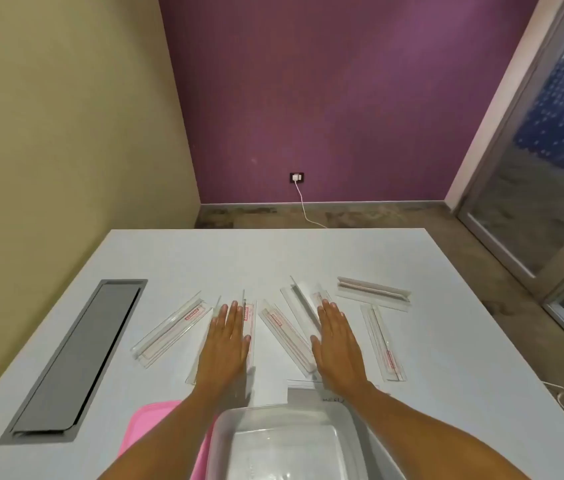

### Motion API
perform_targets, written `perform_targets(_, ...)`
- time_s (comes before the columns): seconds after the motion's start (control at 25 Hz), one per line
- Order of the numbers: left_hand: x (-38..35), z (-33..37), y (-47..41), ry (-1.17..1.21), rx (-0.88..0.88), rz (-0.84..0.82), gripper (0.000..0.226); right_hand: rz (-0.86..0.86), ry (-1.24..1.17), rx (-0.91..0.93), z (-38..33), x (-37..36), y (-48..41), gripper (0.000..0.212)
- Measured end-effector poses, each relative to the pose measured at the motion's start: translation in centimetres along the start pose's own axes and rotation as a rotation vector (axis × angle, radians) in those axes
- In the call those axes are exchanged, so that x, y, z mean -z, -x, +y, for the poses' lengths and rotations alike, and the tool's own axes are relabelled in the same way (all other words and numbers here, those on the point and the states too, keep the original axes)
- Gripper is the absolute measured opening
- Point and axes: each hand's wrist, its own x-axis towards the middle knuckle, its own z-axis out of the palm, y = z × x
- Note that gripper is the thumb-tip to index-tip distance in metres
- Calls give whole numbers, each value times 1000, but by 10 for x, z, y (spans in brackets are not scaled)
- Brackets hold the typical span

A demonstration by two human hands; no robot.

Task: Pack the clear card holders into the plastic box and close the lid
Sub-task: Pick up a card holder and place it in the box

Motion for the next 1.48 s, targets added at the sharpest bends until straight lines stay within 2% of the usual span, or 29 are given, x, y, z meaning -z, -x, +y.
perform_targets(0.16,-27,-12,-6,-13,103,-167,56,-124,-54,-95,7,-20,-11,56)
perform_targets(0.4,-54,-24,-18,-5,146,-330,56,-307,-125,-199,9,-47,-33,45)
perform_targets(0.6,-64,-22,-20,123,194,-327,56,-307,-118,-113,3,-59,-40,25)
perform_targets(0.8,-64,-19,-16,295,323,-298,55,-309,-178,-271,-10,-65,-43,39)
perform_targets(1.0,-57,-25,-15,403,311,-392,56,-272,-226,-379,-13,-52,-50,44)
perform_targets(1.12,-43,-25,-16,474,282,-312,65,-297,-229,-440,-10,-39,-55,41)
perform_targets(1.2,-28,-21,-16,494,208,-233,74,-351,-278,-507,-7,-28,-55,31)
perform_targets(1.24,-20,-19,-16,455,163,-187,77,-389,-310,-516,-5,-22,-54,35)
perform_targets(1.36,6,-10,-10,218,-19,12,73,-504,-388,-457,0,3,-44,83)
perform_targets(1.48,27,-2,0,203,-179,162,60,-626,-449,-322,2,26,-32,81)
